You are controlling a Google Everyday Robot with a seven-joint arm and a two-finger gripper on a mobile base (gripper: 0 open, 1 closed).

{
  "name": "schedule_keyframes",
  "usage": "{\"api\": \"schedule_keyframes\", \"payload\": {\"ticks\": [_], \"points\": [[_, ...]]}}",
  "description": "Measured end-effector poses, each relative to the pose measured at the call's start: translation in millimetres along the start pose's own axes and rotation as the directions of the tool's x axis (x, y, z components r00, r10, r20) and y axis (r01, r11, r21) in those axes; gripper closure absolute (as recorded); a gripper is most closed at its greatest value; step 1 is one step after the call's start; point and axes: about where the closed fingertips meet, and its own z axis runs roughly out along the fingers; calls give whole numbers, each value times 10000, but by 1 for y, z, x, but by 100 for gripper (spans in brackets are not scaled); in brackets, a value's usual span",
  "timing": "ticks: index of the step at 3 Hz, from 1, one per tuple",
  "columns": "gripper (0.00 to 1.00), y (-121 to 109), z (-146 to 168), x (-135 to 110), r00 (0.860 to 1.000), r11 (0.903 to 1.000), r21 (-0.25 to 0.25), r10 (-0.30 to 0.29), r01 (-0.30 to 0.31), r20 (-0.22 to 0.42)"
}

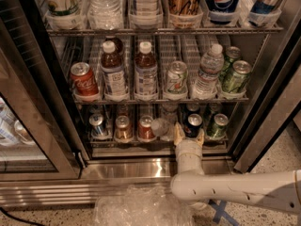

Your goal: Pick pepsi can from bottom shelf of fridge

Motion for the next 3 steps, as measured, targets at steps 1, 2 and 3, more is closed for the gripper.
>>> {"api": "schedule_keyframes", "payload": {"ticks": [1,2,3], "points": [[39,-7,11,-4,9998,9997,177,-156,155,89],[40,-7,12,-4,9998,9997,186,-154,152,93],[59,-6,13,-3,9999,9998,192,-100,98,82]]}}
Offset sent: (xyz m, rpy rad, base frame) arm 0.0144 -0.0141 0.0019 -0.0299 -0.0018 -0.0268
